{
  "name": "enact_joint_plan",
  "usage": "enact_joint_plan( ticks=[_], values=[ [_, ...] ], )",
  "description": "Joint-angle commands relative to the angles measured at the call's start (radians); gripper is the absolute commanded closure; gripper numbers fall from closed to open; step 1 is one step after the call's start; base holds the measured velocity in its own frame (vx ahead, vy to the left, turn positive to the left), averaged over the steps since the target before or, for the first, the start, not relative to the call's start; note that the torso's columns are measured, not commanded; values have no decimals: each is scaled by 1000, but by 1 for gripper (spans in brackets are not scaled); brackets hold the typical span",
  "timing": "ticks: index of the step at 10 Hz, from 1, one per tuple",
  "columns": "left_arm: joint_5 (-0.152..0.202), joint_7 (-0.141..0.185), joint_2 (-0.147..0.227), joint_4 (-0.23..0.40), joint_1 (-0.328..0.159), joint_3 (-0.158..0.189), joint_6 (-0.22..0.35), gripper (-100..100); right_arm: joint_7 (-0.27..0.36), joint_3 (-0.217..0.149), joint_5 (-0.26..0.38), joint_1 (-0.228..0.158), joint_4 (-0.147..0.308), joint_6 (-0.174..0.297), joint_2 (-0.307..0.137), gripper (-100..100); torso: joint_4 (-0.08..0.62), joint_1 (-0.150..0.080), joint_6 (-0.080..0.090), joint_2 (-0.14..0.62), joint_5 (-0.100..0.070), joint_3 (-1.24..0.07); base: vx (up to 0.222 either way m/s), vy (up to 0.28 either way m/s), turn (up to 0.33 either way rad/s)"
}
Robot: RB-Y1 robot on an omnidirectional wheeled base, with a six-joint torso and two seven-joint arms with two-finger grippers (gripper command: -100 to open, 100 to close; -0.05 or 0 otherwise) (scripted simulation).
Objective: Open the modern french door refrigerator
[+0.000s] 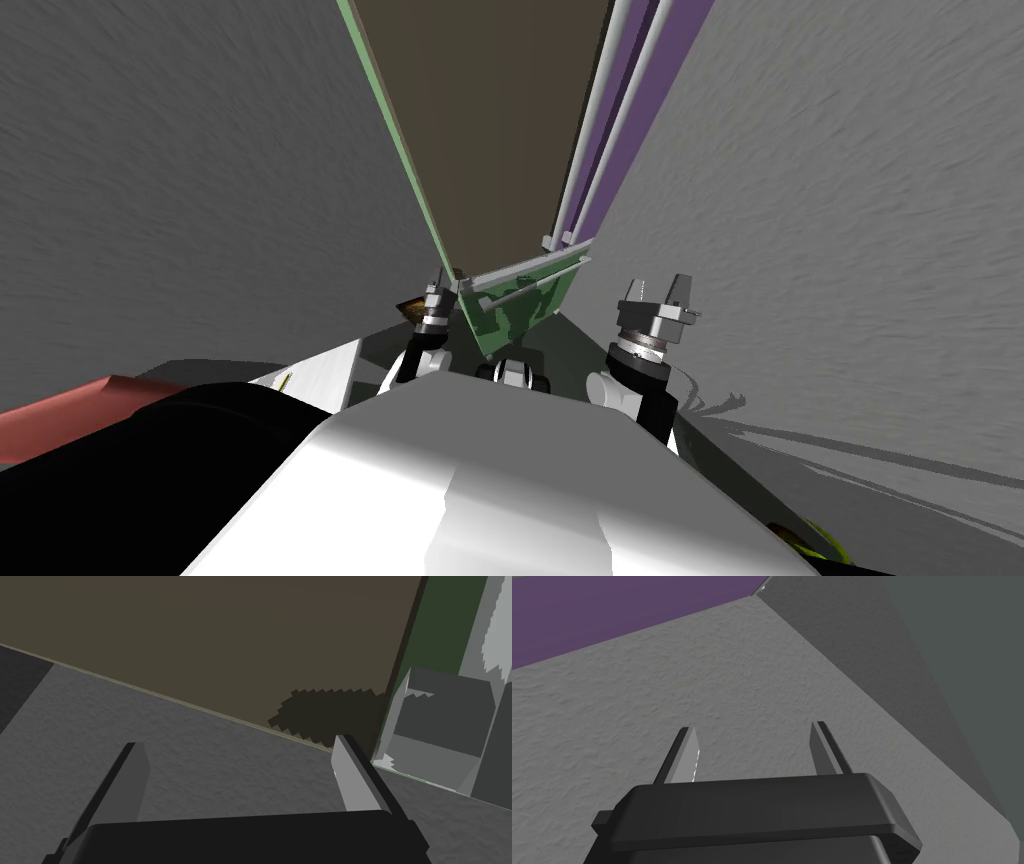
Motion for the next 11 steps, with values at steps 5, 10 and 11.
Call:
enact_joint_plan(
  ticks=[5, 10, 11],
  values=[
    [53, 24, 73, 131, -12, 53, 9, -100, 0, 0, 0, 0, 0, 0, 0, 0, -2, 4, 4, -7, 3, -11, 64, -130, 125],
    [91, 42, 55, 219, -20, 91, 14, -100, 0, 0, 0, 0, 0, 0, 0, 0, -1, 6, 2, -6, 4, -11, 51, -122, 105],
    [101, 47, 54, 243, -22, 101, 15, -100, 0, 0, 0, 0, 0, 0, 0, 0, 0, 7, 3, -5, 4, -10, 48, -115, 98]
  ],
)
